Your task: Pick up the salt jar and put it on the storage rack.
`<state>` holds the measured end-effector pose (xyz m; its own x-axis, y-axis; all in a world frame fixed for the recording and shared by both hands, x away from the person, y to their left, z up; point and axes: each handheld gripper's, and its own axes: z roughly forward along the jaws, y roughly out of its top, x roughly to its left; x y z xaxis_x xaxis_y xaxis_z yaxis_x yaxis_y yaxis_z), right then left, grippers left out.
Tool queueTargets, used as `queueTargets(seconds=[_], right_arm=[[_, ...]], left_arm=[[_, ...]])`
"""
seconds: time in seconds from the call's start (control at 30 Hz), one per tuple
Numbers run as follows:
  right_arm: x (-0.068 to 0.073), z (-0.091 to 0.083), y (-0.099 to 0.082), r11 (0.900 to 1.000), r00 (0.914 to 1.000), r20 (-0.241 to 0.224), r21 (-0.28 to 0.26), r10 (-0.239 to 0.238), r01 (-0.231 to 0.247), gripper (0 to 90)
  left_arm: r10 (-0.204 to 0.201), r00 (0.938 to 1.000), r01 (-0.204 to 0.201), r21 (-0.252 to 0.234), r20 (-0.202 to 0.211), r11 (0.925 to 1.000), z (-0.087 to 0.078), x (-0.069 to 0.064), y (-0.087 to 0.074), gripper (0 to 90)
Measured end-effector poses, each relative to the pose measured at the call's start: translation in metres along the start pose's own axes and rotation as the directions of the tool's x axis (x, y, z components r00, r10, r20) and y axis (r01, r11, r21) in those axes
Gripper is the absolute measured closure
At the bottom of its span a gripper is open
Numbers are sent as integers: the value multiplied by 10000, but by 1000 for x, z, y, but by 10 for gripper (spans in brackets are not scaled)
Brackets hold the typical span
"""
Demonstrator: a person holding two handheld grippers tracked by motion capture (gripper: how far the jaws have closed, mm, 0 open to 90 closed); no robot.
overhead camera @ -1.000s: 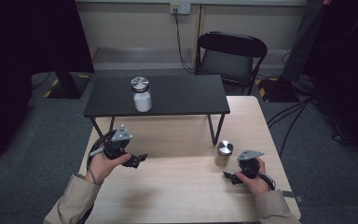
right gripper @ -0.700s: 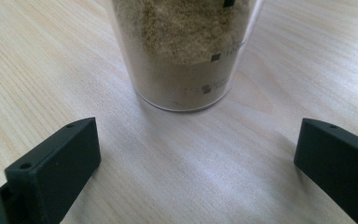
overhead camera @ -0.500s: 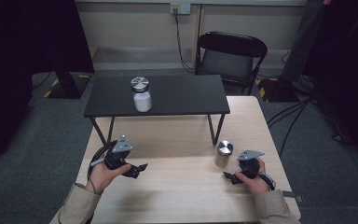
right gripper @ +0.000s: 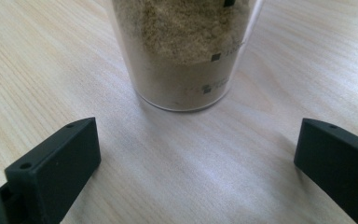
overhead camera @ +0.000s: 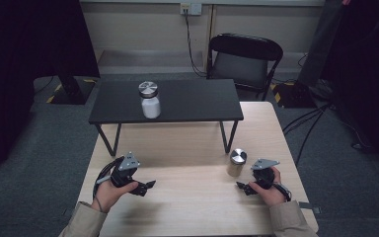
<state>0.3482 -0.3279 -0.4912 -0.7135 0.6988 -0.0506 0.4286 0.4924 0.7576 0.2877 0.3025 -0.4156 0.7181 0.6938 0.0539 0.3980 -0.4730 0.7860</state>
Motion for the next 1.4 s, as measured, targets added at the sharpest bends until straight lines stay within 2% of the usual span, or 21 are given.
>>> queueTargets(seconds=[0.33, 0.6, 1.4], right_arm=[[0, 0, 0, 10000, 10000, 4, -1, 0, 0, 0], [0, 0, 0, 10000, 10000, 3, -1, 4, -4, 0], [0, 0, 0, 10000, 10000, 4, 0, 1, -1, 0]], left_arm=[[39, 9999, -40, 159, 115, 9999, 11, -4, -13, 16], [-97, 9998, 90, 349, 199, 9993, 19, -6, -24, 17], [44, 10000, -48, 911, 52, 9958, 27, -10, -39, 19]])
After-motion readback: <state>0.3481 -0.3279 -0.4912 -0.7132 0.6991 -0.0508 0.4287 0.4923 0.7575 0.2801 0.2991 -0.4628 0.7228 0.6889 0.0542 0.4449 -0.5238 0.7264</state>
